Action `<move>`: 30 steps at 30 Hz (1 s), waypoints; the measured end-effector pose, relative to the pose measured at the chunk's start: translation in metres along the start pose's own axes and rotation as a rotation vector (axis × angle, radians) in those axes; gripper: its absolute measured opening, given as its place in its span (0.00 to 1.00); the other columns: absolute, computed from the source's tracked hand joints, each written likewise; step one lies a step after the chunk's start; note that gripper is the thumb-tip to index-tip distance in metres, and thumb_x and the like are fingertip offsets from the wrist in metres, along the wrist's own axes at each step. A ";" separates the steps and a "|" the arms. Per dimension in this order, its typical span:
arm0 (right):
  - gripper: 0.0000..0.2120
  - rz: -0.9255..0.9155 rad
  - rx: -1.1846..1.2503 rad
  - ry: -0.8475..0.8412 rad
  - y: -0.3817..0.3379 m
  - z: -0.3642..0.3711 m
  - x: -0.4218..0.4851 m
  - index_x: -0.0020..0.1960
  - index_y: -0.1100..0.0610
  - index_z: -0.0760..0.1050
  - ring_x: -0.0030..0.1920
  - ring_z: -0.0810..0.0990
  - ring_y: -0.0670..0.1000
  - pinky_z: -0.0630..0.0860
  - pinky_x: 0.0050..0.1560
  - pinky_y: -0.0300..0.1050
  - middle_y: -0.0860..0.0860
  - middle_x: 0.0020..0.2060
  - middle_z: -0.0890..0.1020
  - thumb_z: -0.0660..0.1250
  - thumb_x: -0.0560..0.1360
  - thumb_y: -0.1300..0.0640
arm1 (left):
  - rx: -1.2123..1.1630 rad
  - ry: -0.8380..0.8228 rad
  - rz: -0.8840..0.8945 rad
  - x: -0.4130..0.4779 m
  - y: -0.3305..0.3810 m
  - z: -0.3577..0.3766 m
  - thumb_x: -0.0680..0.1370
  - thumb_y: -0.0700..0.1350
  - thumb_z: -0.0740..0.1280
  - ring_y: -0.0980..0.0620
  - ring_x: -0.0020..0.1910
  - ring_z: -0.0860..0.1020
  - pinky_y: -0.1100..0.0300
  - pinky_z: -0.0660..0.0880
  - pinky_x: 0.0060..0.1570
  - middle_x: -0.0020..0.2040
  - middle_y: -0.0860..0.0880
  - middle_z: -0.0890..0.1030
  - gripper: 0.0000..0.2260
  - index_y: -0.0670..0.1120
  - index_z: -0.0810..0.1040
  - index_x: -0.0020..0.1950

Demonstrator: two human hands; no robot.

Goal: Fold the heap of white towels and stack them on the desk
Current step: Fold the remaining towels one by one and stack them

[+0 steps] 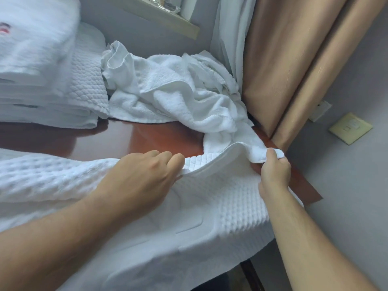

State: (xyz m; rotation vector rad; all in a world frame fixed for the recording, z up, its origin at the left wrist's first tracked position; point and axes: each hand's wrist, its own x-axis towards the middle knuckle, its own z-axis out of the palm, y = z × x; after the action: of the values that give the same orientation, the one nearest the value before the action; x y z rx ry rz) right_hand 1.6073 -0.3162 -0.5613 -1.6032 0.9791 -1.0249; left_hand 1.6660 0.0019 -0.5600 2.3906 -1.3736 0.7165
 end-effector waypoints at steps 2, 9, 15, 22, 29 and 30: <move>0.10 -0.012 0.018 -0.034 0.000 0.004 0.005 0.42 0.48 0.81 0.44 0.82 0.45 0.79 0.46 0.45 0.43 0.39 0.85 0.61 0.76 0.49 | 0.062 -0.032 0.055 0.002 0.001 -0.002 0.74 0.37 0.66 0.43 0.26 0.69 0.54 0.63 0.23 0.31 0.47 0.69 0.08 0.46 0.68 0.39; 0.17 0.001 0.067 -0.054 -0.010 0.031 0.012 0.59 0.59 0.78 0.53 0.81 0.51 0.77 0.54 0.45 0.50 0.53 0.84 0.58 0.77 0.52 | 0.362 -0.280 -0.130 0.022 0.024 0.002 0.79 0.39 0.54 0.47 0.36 0.70 0.54 0.62 0.39 0.35 0.52 0.66 0.06 0.50 0.63 0.48; 0.07 0.151 0.216 -0.593 -0.010 0.004 0.029 0.52 0.55 0.80 0.48 0.87 0.52 0.83 0.44 0.44 0.53 0.48 0.87 0.63 0.81 0.59 | 0.304 -0.128 -0.646 0.018 0.055 0.014 0.78 0.45 0.62 0.46 0.39 0.69 0.51 0.61 0.44 0.36 0.52 0.67 0.09 0.50 0.62 0.43; 0.10 0.024 0.425 -0.053 0.006 -0.030 0.024 0.42 0.57 0.82 0.36 0.83 0.39 0.77 0.37 0.33 0.49 0.36 0.84 0.65 0.73 0.52 | 0.212 0.236 -0.486 0.005 0.059 0.015 0.77 0.41 0.63 0.41 0.38 0.72 0.46 0.64 0.48 0.37 0.49 0.71 0.05 0.47 0.67 0.44; 0.12 -0.060 0.378 0.222 0.003 -0.037 0.016 0.33 0.54 0.67 0.23 0.69 0.39 0.65 0.25 0.31 0.44 0.29 0.71 0.63 0.74 0.57 | 0.047 0.233 -0.221 0.001 0.070 0.004 0.72 0.43 0.63 0.41 0.31 0.74 0.49 0.69 0.33 0.32 0.49 0.74 0.06 0.43 0.75 0.45; 0.13 -0.084 0.373 0.223 0.004 -0.037 0.016 0.32 0.54 0.64 0.23 0.66 0.41 0.64 0.25 0.33 0.44 0.27 0.69 0.63 0.73 0.58 | 0.041 0.210 -0.178 0.001 0.071 0.002 0.70 0.45 0.63 0.42 0.30 0.74 0.50 0.71 0.32 0.31 0.50 0.75 0.08 0.43 0.77 0.45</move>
State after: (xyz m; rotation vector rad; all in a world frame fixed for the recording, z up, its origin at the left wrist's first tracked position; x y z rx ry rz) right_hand 1.5776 -0.3431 -0.5557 -1.2488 0.8117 -1.3774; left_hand 1.6053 -0.0355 -0.5612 2.3530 -1.0574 0.9233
